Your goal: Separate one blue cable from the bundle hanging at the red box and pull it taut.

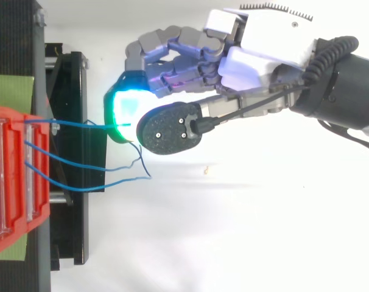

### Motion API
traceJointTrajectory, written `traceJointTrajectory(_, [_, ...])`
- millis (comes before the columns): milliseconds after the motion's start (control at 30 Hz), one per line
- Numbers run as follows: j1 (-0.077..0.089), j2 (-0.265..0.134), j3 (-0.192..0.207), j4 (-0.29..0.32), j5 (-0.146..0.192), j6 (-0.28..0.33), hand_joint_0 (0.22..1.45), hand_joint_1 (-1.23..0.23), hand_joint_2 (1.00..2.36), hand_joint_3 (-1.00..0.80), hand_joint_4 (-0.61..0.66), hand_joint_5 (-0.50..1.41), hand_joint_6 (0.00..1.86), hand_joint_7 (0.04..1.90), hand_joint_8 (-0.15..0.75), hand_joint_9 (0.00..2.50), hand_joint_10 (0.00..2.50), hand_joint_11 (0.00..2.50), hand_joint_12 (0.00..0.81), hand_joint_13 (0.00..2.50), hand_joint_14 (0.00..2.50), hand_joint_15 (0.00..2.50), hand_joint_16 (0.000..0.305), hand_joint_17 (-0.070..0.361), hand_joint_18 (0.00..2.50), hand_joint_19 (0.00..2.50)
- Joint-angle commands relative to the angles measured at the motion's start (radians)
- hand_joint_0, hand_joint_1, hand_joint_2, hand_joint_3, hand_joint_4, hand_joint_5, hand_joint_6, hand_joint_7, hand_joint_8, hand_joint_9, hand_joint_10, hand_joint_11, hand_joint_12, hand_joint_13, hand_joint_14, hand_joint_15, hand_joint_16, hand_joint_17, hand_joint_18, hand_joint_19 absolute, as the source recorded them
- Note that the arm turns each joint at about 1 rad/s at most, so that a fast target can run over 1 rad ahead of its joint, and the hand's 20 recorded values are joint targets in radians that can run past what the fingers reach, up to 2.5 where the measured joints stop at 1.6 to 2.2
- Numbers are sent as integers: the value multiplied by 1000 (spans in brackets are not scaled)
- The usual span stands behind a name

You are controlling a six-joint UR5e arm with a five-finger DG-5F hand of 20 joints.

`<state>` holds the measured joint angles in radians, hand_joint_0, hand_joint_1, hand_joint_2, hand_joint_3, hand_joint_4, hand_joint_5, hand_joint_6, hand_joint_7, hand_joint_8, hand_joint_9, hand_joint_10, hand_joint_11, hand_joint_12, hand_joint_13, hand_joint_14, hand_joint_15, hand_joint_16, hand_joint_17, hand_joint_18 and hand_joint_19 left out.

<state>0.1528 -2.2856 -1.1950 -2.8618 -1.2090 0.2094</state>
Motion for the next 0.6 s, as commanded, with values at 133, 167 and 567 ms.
traceJointTrajectory(133, [4,0,0,-17,2,21,884,-852,1032,-98,42,-300,770,1116,117,438,16,626,118,414,5,141,5,12,201,49])
traceJointTrajectory(167, [5,0,0,-17,3,21,887,-842,1033,-79,42,-300,773,1107,118,441,15,630,119,423,6,155,5,12,197,65])
traceJointTrajectory(567, [13,0,0,-17,12,21,755,-771,1000,-500,83,-300,777,1066,161,591,15,745,159,619,9,216,9,20,460,0])
